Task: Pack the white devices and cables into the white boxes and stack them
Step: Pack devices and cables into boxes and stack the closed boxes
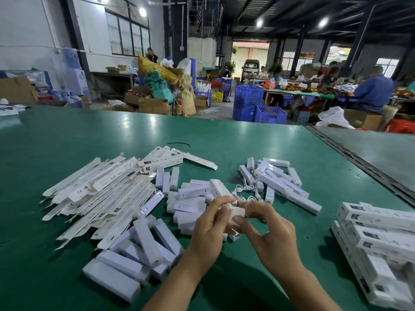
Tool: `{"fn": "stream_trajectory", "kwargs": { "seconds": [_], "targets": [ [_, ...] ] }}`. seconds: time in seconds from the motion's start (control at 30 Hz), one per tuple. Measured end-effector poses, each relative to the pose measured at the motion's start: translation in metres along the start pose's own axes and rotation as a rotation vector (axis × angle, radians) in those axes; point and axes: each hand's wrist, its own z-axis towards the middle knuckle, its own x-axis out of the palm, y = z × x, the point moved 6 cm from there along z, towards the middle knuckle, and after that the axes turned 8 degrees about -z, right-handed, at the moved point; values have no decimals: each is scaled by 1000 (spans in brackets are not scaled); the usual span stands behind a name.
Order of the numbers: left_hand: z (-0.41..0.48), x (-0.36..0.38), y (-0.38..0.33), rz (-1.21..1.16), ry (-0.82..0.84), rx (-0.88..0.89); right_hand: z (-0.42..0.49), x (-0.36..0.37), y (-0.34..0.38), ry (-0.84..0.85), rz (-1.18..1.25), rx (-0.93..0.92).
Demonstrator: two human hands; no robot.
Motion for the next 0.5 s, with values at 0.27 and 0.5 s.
{"fn": "stream_trajectory", "kwargs": {
  "seconds": [0.27, 0.5],
  "targets": [
    [-1, -3, -4, 3, -33, 23, -1, 0, -3, 11, 17, -49],
    [-2, -2, -6, -29, -46, 20, 1, 3, -6, 79, 55, -25]
  ]
}}
